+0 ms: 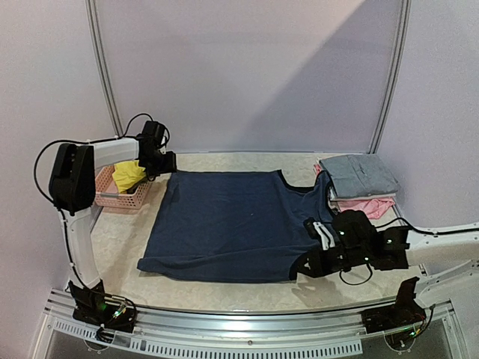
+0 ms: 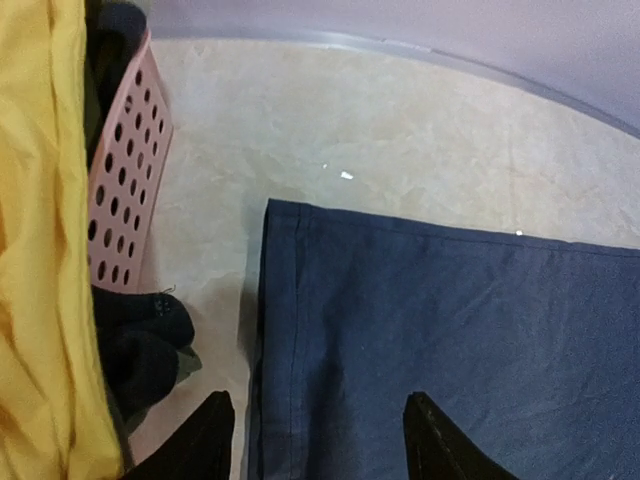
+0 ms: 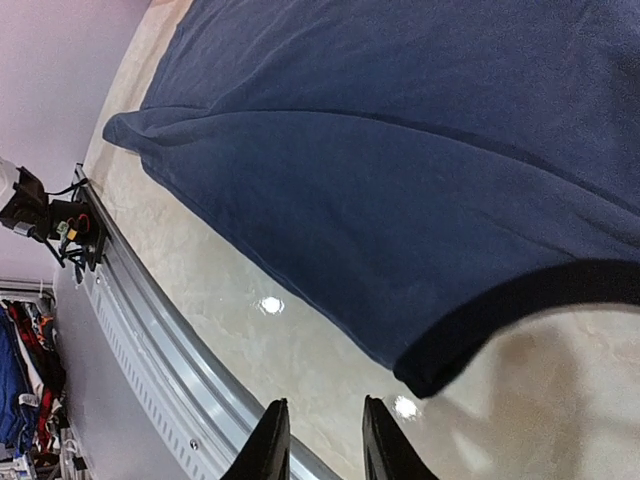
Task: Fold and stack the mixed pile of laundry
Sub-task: Adjust the flattened tank top at the center of the board.
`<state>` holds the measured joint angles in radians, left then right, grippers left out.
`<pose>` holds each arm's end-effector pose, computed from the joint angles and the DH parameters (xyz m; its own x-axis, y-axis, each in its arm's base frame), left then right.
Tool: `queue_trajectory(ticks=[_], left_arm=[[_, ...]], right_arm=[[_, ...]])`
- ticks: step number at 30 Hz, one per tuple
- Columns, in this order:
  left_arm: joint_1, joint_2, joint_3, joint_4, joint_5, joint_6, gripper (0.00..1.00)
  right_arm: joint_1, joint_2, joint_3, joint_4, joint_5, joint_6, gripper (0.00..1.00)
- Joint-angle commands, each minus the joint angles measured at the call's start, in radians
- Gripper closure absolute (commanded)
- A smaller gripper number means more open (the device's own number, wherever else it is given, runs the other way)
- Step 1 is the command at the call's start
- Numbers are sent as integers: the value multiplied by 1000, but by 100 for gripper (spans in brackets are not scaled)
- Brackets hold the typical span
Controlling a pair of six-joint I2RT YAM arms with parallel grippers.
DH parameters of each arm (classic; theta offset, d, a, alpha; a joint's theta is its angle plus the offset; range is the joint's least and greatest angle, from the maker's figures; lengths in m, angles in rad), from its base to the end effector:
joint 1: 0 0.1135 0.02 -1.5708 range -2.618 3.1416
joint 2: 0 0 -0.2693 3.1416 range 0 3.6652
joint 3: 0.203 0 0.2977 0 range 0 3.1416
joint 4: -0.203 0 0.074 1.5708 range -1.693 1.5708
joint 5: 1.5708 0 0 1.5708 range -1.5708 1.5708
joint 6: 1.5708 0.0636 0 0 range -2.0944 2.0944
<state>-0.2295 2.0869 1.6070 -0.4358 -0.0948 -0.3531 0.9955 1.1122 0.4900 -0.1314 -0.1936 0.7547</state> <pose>0.5106 -0.1131 0.1575 -0.7835 -0.1705 -0.5976 -0.1072 0.9843 -0.1403 0.1378 0.2350 0.1405 -0.8876 -0.1331 -0.4410 -0.4003 0.6965 0.5955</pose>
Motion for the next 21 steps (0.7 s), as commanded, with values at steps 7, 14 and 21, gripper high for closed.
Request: queue_trajectory(ticks=[7,14,21], left_arm=[[-64,-34,-114,70,37,17,48],[-70,48,-84,94,68,10,51],[-67,160,16,76,53,20,53]], right_arm=[[25,382,168,122,52,-45,84],[26,510,152,122,133,-28,88],[25,467,48,89,155,20,88]])
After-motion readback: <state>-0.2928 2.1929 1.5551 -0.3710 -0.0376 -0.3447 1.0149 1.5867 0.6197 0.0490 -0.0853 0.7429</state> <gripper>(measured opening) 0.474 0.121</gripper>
